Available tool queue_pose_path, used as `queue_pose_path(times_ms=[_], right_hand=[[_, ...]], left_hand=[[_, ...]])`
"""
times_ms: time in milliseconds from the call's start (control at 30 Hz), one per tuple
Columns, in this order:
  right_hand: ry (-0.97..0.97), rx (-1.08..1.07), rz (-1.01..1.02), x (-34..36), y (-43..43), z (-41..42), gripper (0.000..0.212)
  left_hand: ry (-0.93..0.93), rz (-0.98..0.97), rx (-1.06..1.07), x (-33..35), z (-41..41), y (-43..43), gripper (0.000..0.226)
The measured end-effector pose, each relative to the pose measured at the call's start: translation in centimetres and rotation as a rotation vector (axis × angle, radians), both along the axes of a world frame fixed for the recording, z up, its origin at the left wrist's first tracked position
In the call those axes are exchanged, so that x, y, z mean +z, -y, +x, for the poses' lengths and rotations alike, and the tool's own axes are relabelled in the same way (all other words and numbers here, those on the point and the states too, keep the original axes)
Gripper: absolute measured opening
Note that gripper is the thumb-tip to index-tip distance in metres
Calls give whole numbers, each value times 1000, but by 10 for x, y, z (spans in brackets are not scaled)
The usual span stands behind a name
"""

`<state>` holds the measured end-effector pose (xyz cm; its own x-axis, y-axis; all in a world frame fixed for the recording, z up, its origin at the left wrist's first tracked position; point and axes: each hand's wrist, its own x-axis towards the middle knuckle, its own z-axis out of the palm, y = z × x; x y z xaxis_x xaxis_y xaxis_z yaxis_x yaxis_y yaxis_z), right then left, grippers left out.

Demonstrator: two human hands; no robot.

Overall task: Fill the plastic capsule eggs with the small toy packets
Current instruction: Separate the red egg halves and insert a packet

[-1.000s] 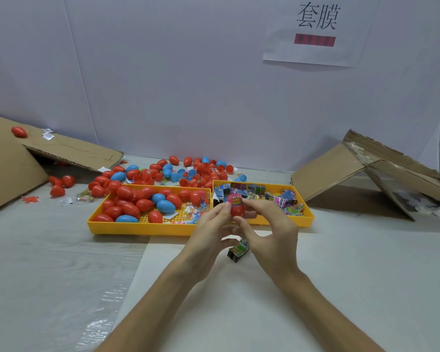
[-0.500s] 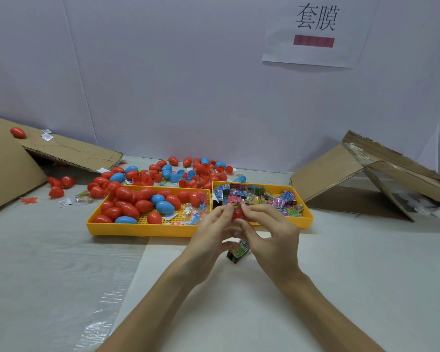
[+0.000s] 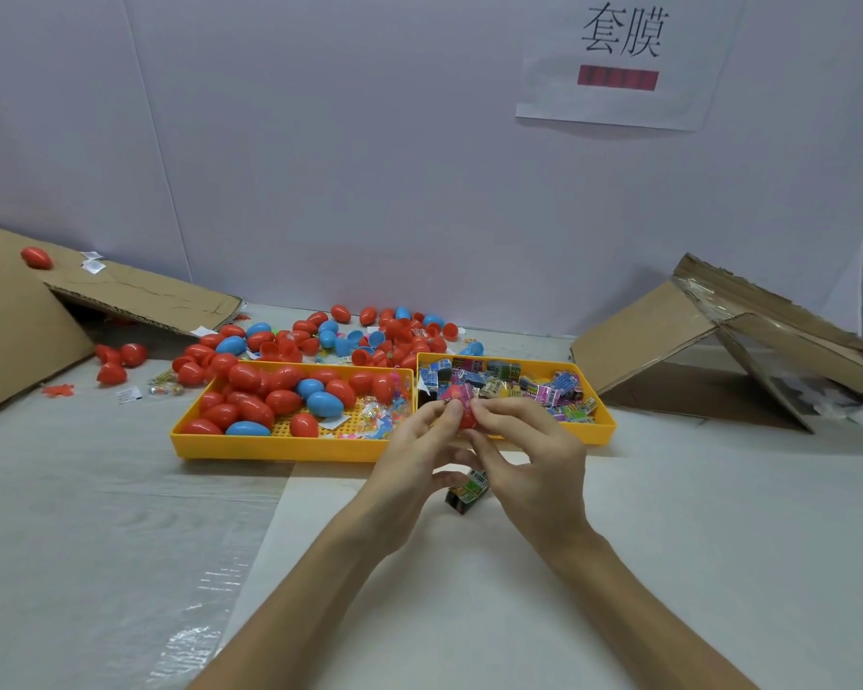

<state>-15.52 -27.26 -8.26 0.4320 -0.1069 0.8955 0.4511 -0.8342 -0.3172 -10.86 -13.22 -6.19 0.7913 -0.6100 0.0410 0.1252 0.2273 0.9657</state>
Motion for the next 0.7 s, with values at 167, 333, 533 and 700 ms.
queue_pose_path(times_ms=[167,333,533,700], right_hand=[[29,18,12,-2,1,1,22],[36,1,12,-1,1,0,20],[-33,7,56,3,-2,-1,36],[-23,1,54,2,2,0,34]], left_hand=[[10,10,-12,0,0,-1,42],[22,33,-13,-1,1,-1,45],[-20,-26,-62,-1,1,-1,40],[-62,-62,-124,-2,2,-2,49]])
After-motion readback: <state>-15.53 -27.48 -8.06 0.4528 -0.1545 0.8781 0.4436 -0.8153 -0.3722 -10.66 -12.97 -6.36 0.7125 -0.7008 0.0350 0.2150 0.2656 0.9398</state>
